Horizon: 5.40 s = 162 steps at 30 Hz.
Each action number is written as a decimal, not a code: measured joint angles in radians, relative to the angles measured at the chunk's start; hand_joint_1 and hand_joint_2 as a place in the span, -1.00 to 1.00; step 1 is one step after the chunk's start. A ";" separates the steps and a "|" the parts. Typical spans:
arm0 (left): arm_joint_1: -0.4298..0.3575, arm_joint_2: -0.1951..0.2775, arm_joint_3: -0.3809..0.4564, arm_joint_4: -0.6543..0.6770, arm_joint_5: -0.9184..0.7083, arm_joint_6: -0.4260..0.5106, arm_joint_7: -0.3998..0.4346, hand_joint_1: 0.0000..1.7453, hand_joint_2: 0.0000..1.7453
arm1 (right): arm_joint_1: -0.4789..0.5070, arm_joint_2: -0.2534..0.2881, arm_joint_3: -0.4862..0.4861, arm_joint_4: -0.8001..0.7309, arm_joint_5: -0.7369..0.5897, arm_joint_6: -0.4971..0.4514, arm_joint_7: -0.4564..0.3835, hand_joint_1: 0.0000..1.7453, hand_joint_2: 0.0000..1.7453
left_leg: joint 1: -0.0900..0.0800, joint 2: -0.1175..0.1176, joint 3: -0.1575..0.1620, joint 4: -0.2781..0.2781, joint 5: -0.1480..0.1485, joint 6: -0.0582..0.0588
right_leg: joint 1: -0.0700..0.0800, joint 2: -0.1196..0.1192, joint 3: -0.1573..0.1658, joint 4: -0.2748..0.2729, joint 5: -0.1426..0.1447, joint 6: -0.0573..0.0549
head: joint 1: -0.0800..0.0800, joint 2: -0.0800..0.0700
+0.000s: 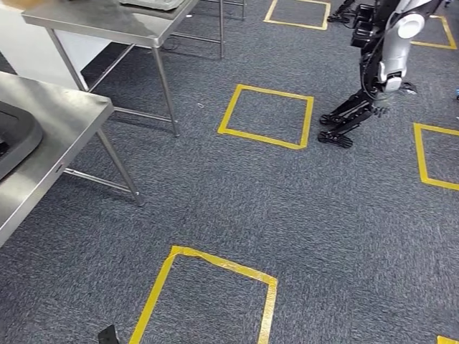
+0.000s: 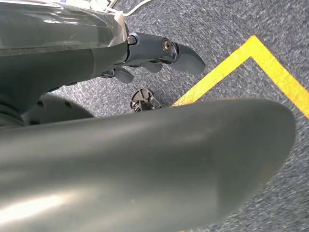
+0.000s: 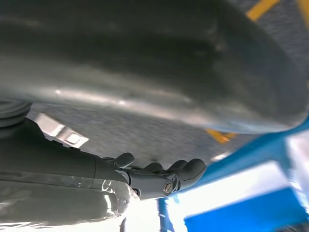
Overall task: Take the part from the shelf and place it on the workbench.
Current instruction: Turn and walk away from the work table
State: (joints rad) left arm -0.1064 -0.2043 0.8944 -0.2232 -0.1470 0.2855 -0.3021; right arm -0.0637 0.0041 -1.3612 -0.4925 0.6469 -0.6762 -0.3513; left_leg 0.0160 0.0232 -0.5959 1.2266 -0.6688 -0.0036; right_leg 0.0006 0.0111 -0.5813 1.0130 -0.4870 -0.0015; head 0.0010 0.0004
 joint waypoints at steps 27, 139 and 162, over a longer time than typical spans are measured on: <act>-0.003 0.003 0.019 0.000 0.001 0.008 -0.005 -1.00 -1.00 | 0.023 0.120 0.286 0.245 0.482 0.146 0.325 -1.00 -1.00 | 0.007 0.052 0.092 -0.198 0.095 -0.011 | -0.009 -0.035 0.002 0.003 -0.003 0.022 | 0.003 0.000; 0.006 0.001 0.075 0.000 0.000 -0.132 -0.096 -1.00 -1.00 | 0.014 0.171 0.356 0.270 0.577 0.241 0.371 -1.00 -1.00 | 0.005 -0.014 0.029 -0.182 0.153 0.038 | -0.010 -0.001 -0.095 0.260 -0.135 0.053 | 0.004 0.000; 0.011 0.006 0.073 0.000 -0.008 -0.137 -0.101 -1.00 -1.00 | 0.018 0.178 0.363 0.275 0.597 0.287 0.366 -1.00 -1.00 | -0.022 -0.017 -0.055 -0.128 0.199 0.033 | 0.001 0.013 0.149 -0.006 -0.127 0.006 | 0.005 0.000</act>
State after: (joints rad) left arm -0.0950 -0.1984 0.9674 -0.2232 -0.1554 0.1481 -0.4027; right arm -0.0459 0.1825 -0.9977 -0.2175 1.2442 -0.3892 0.0145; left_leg -0.0058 0.0064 -0.6504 1.0990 -0.4702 0.0291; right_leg 0.0017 0.0238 -0.4322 1.0066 -0.6139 0.0046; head 0.0055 0.0004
